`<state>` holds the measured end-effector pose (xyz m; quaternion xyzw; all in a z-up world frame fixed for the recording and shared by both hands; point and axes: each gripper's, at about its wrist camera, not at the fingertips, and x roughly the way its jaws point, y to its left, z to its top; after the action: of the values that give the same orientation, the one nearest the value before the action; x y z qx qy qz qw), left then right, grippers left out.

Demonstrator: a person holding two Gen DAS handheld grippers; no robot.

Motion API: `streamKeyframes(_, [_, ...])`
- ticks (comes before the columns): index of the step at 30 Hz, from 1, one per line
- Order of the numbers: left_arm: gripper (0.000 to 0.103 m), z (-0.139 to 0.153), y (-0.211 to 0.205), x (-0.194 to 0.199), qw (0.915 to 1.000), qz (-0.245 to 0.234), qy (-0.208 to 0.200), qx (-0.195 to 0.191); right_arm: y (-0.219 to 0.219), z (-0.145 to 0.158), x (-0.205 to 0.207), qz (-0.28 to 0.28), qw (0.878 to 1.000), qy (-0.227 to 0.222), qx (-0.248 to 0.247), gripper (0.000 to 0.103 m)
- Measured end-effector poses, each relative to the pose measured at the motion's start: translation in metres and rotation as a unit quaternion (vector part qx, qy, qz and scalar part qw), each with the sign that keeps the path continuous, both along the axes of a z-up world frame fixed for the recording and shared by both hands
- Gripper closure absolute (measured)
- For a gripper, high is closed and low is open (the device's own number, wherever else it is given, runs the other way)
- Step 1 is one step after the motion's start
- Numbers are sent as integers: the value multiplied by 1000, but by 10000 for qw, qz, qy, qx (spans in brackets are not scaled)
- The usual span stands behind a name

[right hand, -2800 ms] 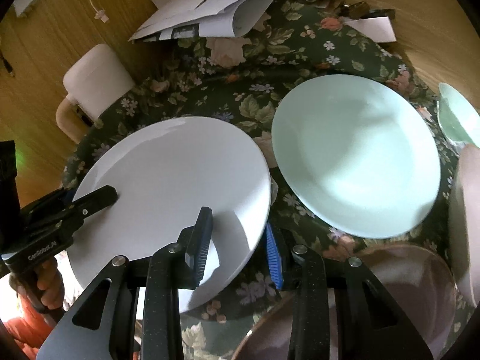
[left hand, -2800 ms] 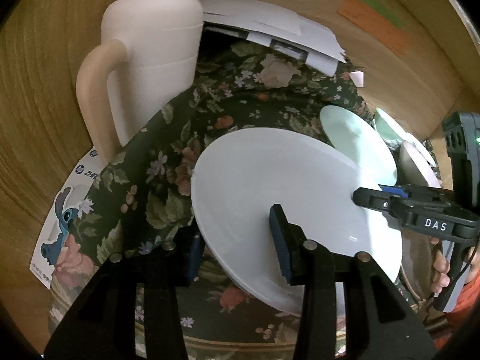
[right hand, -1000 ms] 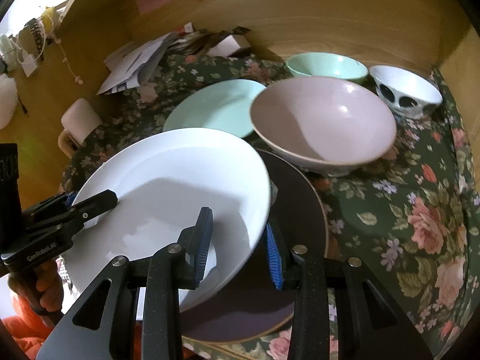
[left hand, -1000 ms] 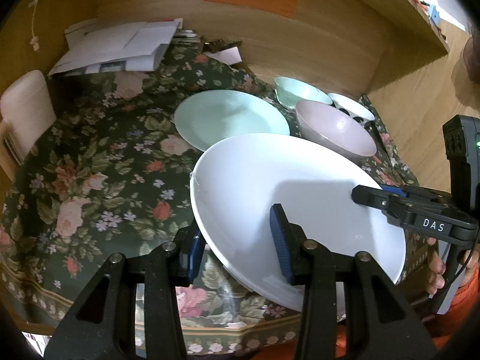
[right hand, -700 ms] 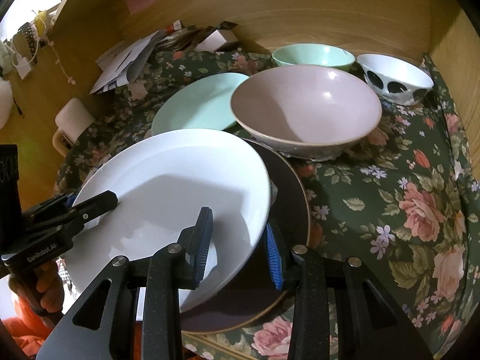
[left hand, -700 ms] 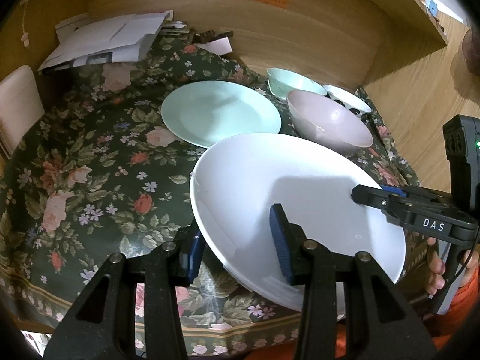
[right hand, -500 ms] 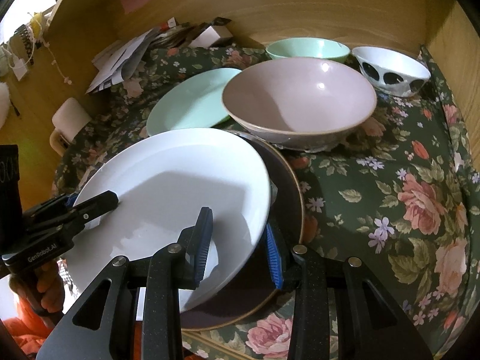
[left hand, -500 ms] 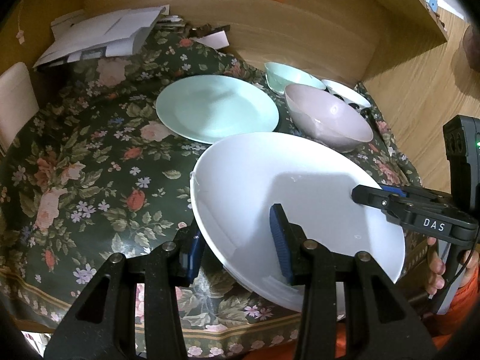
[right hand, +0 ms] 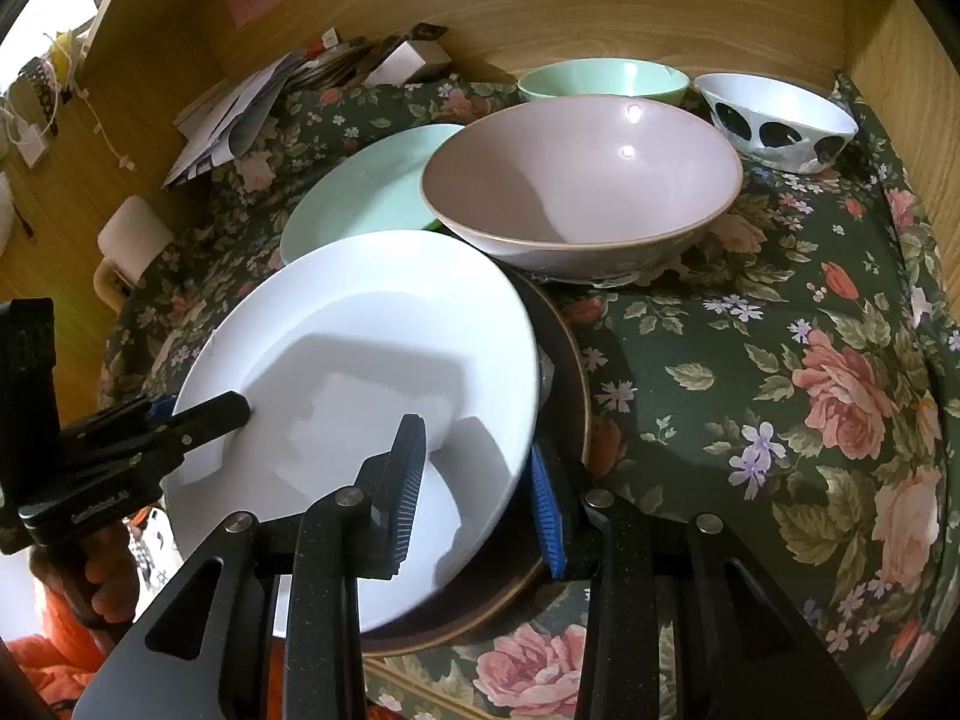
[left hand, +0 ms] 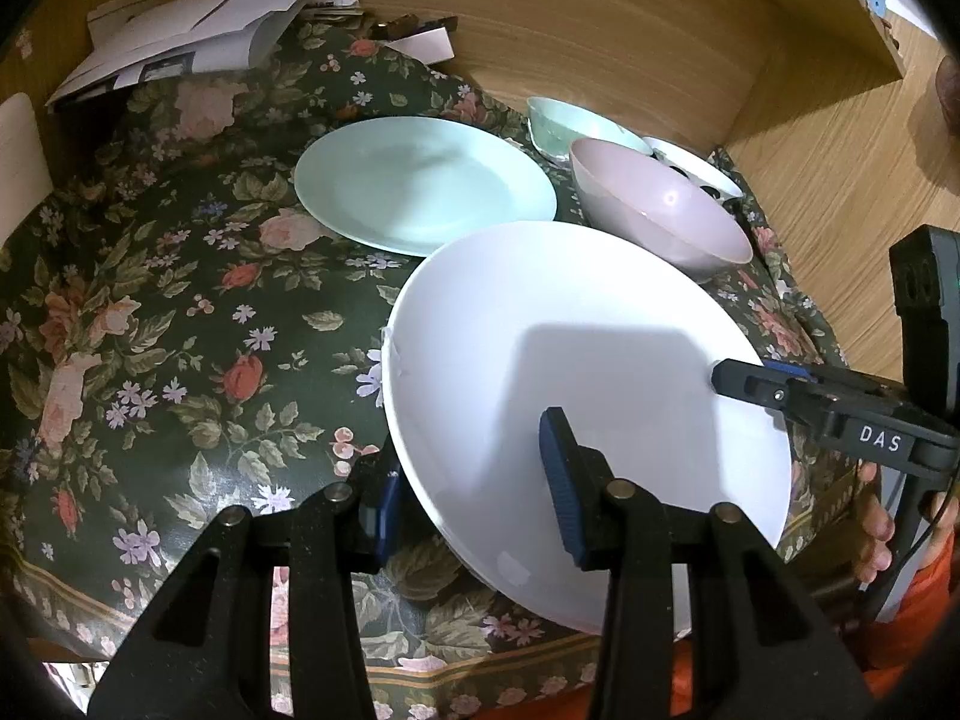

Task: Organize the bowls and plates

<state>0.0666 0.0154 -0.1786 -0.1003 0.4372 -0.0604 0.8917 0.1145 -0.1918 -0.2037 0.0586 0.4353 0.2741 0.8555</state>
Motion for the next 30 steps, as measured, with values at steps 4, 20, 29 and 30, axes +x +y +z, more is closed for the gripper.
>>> streamKeyframes(4, [61, -1, -3, 1, 9999, -27, 52, 91, -5, 5, -2, -104, 9999, -86, -59, 72])
streamKeyframes(20, [53, -2, -16, 3, 9991, -111, 143, 376, -15, 15, -4, -295, 9990, -278, -187, 72])
streamKeyframes(29, [44, 24, -1, 4, 9986, 55, -204, 479, -7, 46, 5, -185, 9980, -604, -92, 69])
streamKeyframes(30, [43, 28, 2, 4, 9981, 94, -285, 531, -5, 49, 8, -157, 9978, -646, -80, 68])
